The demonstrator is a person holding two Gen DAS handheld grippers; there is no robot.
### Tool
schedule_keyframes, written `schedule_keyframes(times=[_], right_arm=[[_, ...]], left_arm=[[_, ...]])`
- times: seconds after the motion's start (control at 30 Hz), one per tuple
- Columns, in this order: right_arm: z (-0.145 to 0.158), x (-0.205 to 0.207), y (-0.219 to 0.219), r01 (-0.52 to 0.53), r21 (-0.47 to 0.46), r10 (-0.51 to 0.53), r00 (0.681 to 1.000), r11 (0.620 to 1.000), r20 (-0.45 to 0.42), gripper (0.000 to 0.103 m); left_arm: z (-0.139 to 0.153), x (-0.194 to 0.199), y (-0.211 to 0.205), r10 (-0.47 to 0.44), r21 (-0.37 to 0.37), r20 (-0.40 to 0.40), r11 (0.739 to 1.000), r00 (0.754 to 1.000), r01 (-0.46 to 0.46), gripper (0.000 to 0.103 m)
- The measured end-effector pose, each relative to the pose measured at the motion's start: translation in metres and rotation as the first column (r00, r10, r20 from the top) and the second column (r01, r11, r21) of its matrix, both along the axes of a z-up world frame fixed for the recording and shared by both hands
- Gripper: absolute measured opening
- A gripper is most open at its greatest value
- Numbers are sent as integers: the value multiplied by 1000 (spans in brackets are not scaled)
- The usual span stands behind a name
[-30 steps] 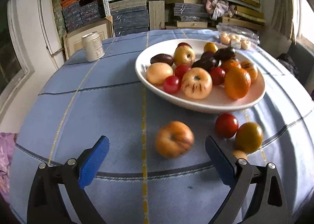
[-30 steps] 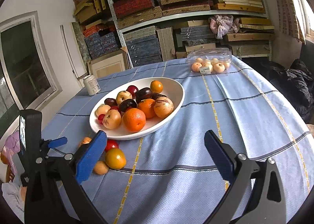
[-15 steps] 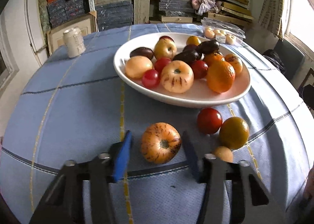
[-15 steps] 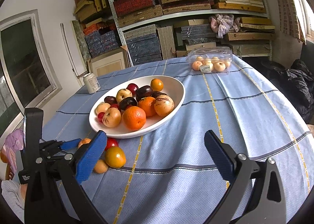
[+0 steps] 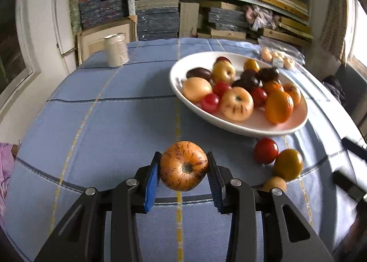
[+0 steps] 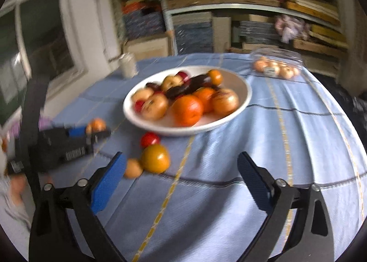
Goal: Organize fruits
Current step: 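Grasp the yellow-brown round fruit with the right tool while the left tool holds the apple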
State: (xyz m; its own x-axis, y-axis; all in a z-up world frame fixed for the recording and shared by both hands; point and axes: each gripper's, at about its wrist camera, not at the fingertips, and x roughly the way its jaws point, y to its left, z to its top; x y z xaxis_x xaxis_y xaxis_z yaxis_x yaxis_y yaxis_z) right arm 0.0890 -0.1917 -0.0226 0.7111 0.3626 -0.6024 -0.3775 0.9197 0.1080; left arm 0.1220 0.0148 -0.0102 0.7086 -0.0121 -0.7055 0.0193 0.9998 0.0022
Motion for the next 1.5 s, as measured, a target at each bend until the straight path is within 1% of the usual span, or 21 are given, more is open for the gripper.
schedule_keyframes(times=[0.03,0.07,0.1,0.2,0.3,0.37,0.4,0.43,0.63,1.03,1.5], right_arm=[[-3,1,5,-10,-18,10,1000,1000,-8,85],[-5,3,9,-21,-29,21,1000,999,-22,83],[-6,4,11,-28,-22,28,999,999,-32,79],[-10,10,9,-13,29,15,998,1000,-68,79],[-13,19,12,-1,40,5,995,999,-99,79],[-16,27,15,0,53,7,991,999,-133,76],[-18,30,16,0,57,8,990,998,-143,73],[-18,31,17,1,58,7,989,998,-147,73],[-19,37,20,10,61,-1,989,998,-150,73],[-22,44,22,9,55,0,986,998,-169,73],[-25,44,21,1,64,10,983,998,-181,72]], left_arm=[[1,-1,1,0,-8,2,1000,1000,0,39],[2,-2,1,-6,-14,4,1000,1000,6,39],[3,-2,0,-11,-12,4,1000,1000,11,39],[4,-6,-5,-28,10,12,1000,1000,28,39],[5,-9,-10,-36,33,27,999,999,35,39],[6,-11,-11,-34,39,39,999,999,32,39],[7,-11,-10,-30,39,43,999,999,28,39],[8,-12,-9,-22,39,47,999,999,21,39],[10,-12,-5,-3,32,53,999,999,1,39],[10,-15,-9,-3,68,66,998,998,-1,39],[9,-16,-10,-7,78,65,997,998,2,39]])
